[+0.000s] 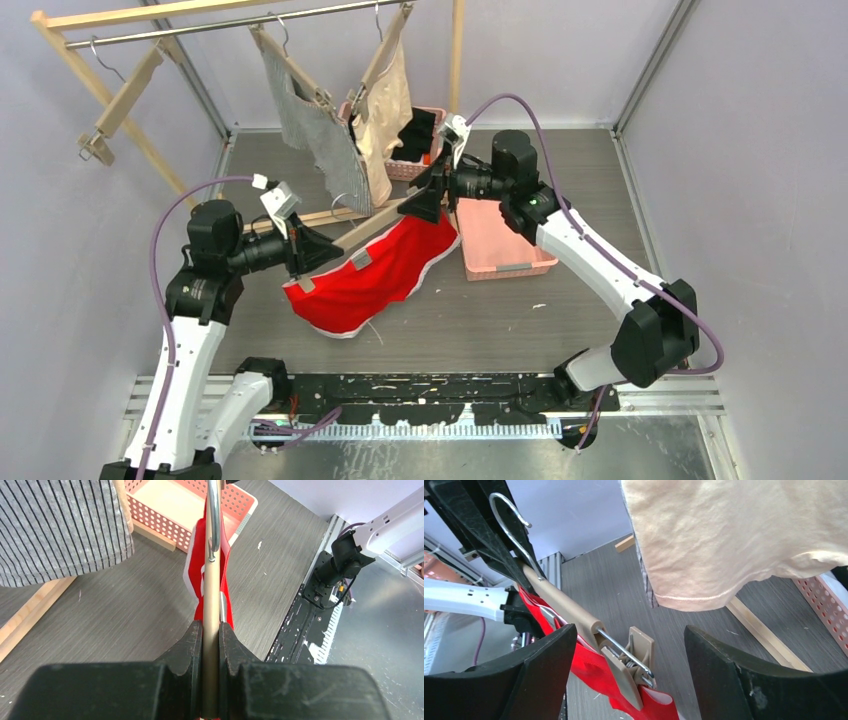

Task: Remove the underwear clipped to the hanger

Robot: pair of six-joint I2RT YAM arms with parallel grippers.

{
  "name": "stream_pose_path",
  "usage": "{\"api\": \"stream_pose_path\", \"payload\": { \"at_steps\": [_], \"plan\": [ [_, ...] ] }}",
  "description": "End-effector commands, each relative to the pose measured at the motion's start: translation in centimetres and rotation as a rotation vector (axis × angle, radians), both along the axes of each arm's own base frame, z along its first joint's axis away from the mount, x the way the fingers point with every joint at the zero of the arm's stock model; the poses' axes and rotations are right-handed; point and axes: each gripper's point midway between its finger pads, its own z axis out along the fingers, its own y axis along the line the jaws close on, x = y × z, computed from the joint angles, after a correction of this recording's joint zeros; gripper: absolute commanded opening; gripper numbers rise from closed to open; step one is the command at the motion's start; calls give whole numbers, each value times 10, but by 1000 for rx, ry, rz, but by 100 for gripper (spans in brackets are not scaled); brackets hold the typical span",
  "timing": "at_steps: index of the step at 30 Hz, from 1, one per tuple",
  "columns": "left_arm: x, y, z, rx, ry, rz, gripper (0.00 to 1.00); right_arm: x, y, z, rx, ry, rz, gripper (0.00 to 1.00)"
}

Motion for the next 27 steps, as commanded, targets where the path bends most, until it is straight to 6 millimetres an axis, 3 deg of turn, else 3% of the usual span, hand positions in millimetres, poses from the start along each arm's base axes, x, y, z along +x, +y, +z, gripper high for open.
{"api": "stream_pose_path", "payload": {
  "at_steps": [1,3,6,8,11,13,18,20,22,24,27],
  "plan": [
    [6,-1,19,-27,-83,-1,0,-9,-3,44,92,-82,62,83],
    [7,-3,21,-40,-85,-6,0,-9,-4,45,100,-79,62,82],
    [9,-4,23,-57,-85,-6,0,-12,-5,47,115,-63,94,70],
    [11,-4,23,-61,-87,-5,0,-17,-3,50,130,-54,126,51],
    [13,-5,24,-68,-85,-2,0,-17,-1,51,149,-43,143,7],
    [15,-5,24,-74,-84,1,0,-15,0,50,155,-33,140,1],
    [19,-6,23,-79,-81,2,0,-9,1,47,155,-18,131,3],
    [21,-6,22,-84,-77,3,0,-6,0,47,155,-15,112,49],
    [22,-7,23,-94,-83,-1,0,-4,-2,46,157,-22,86,65],
    [23,-9,26,-106,-92,-8,0,1,-5,46,164,-31,37,71],
    [25,-11,32,-134,-95,-9,0,12,-13,48,185,-42,-81,70]
  ]
}}
